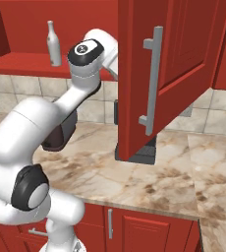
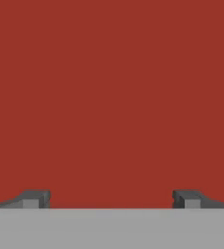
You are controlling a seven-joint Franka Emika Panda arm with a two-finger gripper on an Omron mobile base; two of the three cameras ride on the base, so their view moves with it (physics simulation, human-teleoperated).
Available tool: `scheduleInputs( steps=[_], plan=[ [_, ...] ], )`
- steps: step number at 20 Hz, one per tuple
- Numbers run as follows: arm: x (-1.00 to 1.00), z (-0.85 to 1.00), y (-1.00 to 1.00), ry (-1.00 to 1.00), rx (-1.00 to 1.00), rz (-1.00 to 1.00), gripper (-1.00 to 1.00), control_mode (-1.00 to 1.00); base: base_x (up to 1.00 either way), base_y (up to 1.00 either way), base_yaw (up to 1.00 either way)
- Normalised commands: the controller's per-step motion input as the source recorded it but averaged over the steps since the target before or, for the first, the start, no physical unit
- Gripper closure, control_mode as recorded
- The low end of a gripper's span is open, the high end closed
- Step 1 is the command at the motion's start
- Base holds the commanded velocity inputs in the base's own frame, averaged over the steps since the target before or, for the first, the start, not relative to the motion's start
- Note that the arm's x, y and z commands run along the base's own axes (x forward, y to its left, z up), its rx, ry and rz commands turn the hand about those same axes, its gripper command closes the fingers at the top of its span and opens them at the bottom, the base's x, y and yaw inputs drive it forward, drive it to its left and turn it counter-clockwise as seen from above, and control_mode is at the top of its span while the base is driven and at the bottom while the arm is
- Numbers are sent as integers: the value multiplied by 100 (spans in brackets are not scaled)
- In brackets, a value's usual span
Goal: Open the cabinet directly in front. Then move the liquor and the mug to the dining counter with the jar on it.
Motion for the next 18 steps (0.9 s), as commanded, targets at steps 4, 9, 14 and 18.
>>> scheduleInputs(
  steps=[4, 9, 14, 18],
  plan=[
    [-5, 0, 10, -4, -2, 8, -100, -100, 0, 0, 0],
    [-33, 5, 82, -26, -15, 17, -100, -100, 0, 0, 0],
    [-25, 11, 91, -21, -6, 19, -100, -100, 0, 0, 0],
    [-1, 0, 75, -12, 0, 23, -100, -100, 0, 0, 0]
  ],
)
